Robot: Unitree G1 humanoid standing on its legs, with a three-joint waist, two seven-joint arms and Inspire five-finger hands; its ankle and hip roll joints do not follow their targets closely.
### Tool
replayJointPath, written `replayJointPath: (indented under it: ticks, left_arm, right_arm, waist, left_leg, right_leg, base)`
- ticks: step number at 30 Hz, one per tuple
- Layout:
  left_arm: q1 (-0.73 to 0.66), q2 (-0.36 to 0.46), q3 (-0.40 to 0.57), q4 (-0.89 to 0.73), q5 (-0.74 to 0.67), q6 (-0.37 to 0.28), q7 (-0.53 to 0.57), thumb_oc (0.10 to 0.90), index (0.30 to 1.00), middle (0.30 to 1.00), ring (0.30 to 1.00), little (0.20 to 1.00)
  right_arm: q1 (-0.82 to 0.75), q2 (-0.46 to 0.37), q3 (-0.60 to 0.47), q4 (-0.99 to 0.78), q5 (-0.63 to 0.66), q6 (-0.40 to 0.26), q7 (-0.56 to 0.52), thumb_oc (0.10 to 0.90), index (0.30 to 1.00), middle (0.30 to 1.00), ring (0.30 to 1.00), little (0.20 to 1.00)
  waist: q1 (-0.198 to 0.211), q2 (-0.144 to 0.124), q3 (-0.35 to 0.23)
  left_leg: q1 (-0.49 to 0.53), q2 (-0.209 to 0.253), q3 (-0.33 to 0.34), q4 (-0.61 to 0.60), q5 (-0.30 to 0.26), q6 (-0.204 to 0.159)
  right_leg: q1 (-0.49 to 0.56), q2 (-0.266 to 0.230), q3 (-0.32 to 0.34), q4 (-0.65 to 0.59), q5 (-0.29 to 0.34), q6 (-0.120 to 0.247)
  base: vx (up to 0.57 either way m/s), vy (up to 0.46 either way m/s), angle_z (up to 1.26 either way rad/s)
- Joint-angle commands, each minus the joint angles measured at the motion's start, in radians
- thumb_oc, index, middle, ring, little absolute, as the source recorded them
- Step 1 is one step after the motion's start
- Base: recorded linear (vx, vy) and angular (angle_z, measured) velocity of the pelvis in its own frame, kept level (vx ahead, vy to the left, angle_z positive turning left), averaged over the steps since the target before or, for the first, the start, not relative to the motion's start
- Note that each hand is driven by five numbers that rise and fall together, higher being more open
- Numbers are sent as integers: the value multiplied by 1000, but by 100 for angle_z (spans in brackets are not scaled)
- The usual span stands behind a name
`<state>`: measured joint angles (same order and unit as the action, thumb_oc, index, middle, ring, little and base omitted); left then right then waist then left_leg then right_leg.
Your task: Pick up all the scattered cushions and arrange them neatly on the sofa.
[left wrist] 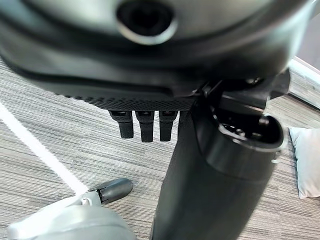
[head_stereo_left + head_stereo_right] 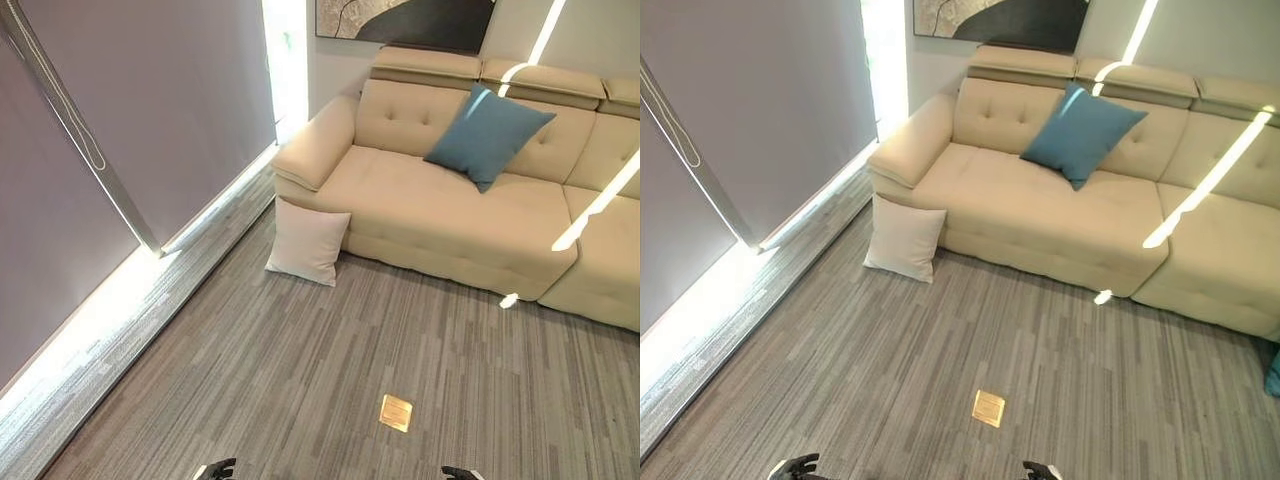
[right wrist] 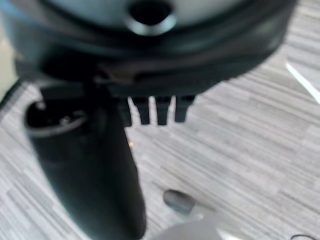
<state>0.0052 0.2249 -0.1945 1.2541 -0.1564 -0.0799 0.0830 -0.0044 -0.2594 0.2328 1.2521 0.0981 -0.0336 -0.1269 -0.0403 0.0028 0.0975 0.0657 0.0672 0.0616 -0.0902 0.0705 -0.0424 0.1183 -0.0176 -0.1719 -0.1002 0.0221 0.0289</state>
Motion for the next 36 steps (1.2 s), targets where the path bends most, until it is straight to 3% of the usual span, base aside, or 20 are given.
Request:
replayJointPath:
  ticks: [1, 7, 12, 17, 20, 22, 27, 28, 29, 31, 33, 36]
  left_arm:
    - [-89, 26, 2, 22, -22, -12, 12, 800, 900, 900, 900, 900]
    - [-109, 22, -5, 11, -52, -18, 4, 800, 900, 900, 900, 900]
    - [-118, 23, -17, -4, -44, -23, 10, 800, 900, 900, 900, 900]
    - [-97, 31, 10, 17, -32, -16, 6, 800, 900, 900, 900, 900]
    - [-97, 44, 27, 20, -32, -15, 11, 800, 900, 900, 900, 900]
    - [-102, 62, 36, 12, -34, -16, 18, 800, 900, 900, 900, 900]
    - [-109, 74, 35, 10, -26, -19, 20, 800, 900, 900, 900, 900]
    - [-111, 77, 31, 7, -21, -20, 18, 800, 900, 900, 900, 900]
    - [-111, 76, 31, 7, -21, -20, 18, 800, 900, 900, 900, 900]
    - [-112, 73, 25, 9, -11, -21, 15, 800, 900, 900, 900, 900]
    - [-112, 70, 23, 15, -6, -22, 14, 800, 900, 900, 900, 900]
    - [-113, 62, 9, 18, 18, -22, 11, 800, 900, 900, 900, 900]
  right_arm:
    - [-79, -28, 27, 42, -3, -11, -28, 800, 900, 900, 900, 900]
    - [-82, -44, 2, 36, 37, -20, -22, 800, 900, 900, 900, 900]
    - [-71, -50, -7, 35, 35, -11, -27, 800, 900, 900, 900, 900]
    - [-69, -28, 5, 41, -3, -4, -26, 800, 900, 900, 900, 900]
    - [-80, -20, 13, 29, -16, -2, -25, 800, 900, 900, 900, 900]
    - [-97, -15, 28, 9, -24, 1, -22, 800, 900, 900, 900, 900]
    - [-101, -11, 44, 1, -40, 2, -19, 800, 900, 900, 900, 900]
    - [-100, -13, 51, 5, -44, 3, -19, 800, 900, 900, 900, 900]
    - [-100, -13, 51, 5, -44, 3, -19, 800, 900, 900, 900, 900]
    - [-97, -18, 57, 7, -43, 2, -17, 800, 900, 900, 900, 900]
    - [-88, -22, 58, 9, -44, 5, -12, 800, 900, 900, 900, 900]
    - [-64, -29, 49, 16, -43, 7, -11, 800, 900, 900, 900, 900]
  waist:
    - [8, -49, 34]
    - [9, -69, 74]
    - [-3, -82, 76]
    - [13, -82, 54]
    - [32, -81, 58]
    - [28, -74, 84]
    - [15, -58, 89]
    - [4, -60, 91]
    - [3, -59, 94]
    - [-23, -70, 98]
    - [-40, -73, 105]
    - [-63, -70, 104]
  left_leg:
    - [43, -35, -9, 3, -99, -10]
    - [-88, -45, -19, 199, -129, -25]
    - [-204, -20, 104, 243, -113, -18]
    - [-146, -49, 105, 179, -146, 25]
    - [-116, -65, 111, 160, -162, 51]
    - [-82, -75, 98, 147, -173, 74]
    - [-26, -82, 63, 118, -191, 81]
    - [6, -94, 41, 100, -200, 84]
    - [10, -93, 40, 98, -201, 84]
    - [63, -126, -8, 79, -223, 91]
    - [95, -141, -47, 73, -237, 90]
    - [125, -146, -85, 79, -260, 85]
  right_leg:
    - [-1, -18, 48, 24, -80, 38]
    - [-26, -25, 26, 59, -103, 7]
    - [-37, -53, -26, 42, -99, 15]
    - [-28, -73, -18, 88, -119, 44]
    - [-66, -109, -9, 205, -108, 76]
    - [-147, -128, 19, 375, -55, 104]
    - [-216, -99, 34, 400, -69, 87]
    - [-242, -61, 50, 348, -76, 77]
    - [-238, -61, 49, 347, -77, 76]
    - [-286, 5, 102, 234, -40, 73]
    - [-317, 29, 122, 194, -8, 77]
    - [-305, 43, 160, 195, -11, 66]
  base:
    - [-26, -114, 21]
    - [-25, -44, 27]
    - [11, 62, 53]
    - [190, 188, 13]
    - [146, 226, -14]
    - [149, 263, -34]
    - [175, 110, 21]
    - [238, 42, 27]
    - [356, 37, 30]
    - [336, 13, 31]
    - [247, -9, 27]
    - [262, -51, 72]
